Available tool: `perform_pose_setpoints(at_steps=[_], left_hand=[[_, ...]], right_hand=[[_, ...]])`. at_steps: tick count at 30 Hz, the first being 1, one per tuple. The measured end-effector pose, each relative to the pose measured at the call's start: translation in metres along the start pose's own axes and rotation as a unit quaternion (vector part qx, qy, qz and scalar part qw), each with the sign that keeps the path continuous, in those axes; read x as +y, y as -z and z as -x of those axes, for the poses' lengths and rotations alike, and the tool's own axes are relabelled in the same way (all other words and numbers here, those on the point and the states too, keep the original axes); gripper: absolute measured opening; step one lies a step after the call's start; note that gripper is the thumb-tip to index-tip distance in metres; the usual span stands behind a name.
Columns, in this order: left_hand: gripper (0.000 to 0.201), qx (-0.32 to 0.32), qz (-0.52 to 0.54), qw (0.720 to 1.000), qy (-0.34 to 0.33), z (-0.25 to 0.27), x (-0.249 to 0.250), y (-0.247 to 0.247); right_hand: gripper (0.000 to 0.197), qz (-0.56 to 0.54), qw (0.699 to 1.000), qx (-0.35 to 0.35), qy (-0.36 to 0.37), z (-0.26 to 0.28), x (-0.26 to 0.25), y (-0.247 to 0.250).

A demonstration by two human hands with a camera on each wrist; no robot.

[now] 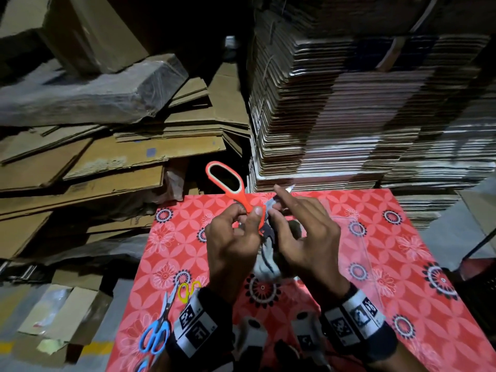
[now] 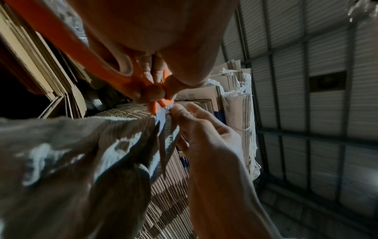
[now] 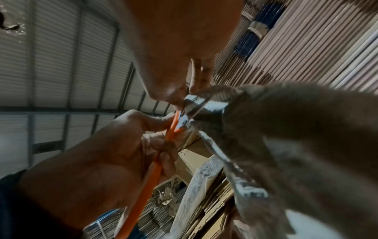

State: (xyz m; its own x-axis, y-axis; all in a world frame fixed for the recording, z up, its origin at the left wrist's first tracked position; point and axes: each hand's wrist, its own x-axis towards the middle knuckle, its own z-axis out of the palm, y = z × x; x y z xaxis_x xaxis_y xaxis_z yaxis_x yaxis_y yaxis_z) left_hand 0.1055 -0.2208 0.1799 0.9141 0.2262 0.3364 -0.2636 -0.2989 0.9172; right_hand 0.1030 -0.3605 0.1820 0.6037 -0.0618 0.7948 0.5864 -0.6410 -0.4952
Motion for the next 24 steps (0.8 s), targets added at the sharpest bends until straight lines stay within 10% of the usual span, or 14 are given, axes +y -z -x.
perform_pose_setpoints(at_steps=[24], left_hand=[[0.034,0.001,-0.092,0.993,-0.07,0.004,0.001,-0.003]], right_hand=[[0.05,-0.118,0.985,-0.005,-0.126,-0.004,0.01,0.003]])
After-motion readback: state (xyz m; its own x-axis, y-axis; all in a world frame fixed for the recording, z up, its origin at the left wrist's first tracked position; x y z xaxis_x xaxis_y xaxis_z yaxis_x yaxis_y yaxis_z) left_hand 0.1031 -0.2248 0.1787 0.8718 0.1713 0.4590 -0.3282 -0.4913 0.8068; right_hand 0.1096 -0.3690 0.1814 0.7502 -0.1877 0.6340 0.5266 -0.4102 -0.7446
